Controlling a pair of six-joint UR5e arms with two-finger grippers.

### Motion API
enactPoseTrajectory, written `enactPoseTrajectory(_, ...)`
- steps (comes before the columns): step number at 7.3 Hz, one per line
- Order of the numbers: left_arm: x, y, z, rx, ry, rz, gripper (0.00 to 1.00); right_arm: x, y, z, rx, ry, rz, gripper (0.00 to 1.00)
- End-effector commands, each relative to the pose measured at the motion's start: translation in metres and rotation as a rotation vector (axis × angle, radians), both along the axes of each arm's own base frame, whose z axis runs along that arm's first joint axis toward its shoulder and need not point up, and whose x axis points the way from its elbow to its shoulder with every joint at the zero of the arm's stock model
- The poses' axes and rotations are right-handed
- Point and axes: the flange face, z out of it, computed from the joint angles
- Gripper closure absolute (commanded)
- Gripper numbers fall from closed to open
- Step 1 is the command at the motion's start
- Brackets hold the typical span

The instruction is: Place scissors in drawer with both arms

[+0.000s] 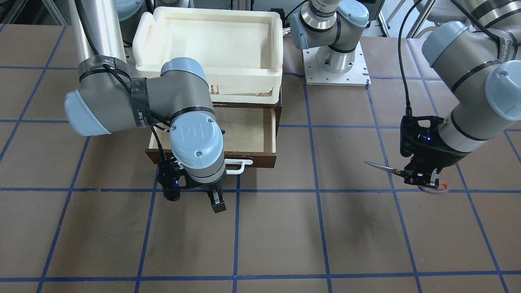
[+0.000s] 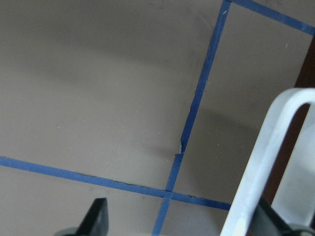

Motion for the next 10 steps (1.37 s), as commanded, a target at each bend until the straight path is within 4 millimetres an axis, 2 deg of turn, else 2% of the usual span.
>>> enactPoseTrajectory(1, -0.023, 0.007, 0.013, -0.007, -0.005, -0.006, 1.0, 0.002, -0.007, 0.0, -0.006, -0.005, 0.012, 0.0)
enactPoseTrajectory(4, -0.031, 0.009, 0.008, 0.02, 0.004, 0.023, 1.0, -0.01, -0.014, -0.002, -0.006, -0.01, 0.018, 0.0)
enactPoseTrajectory(7, -0.037, 0.015, 0.012, 0.029, 0.008, 0.055, 1.0, -0.008, -0.025, 0.0, -0.019, -0.014, 0.016, 0.0)
enactPoseTrajectory(9, -0.061, 0.019, 0.02, 0.019, 0.002, 0.047, 1.0, -0.009, -0.028, -0.003, -0.017, -0.015, 0.018, 0.0)
enactPoseTrajectory(10, -0.064, 0.021, 0.025, 0.011, -0.001, 0.056, 1.0, -0.008, -0.03, -0.001, -0.022, -0.016, 0.019, 0.0)
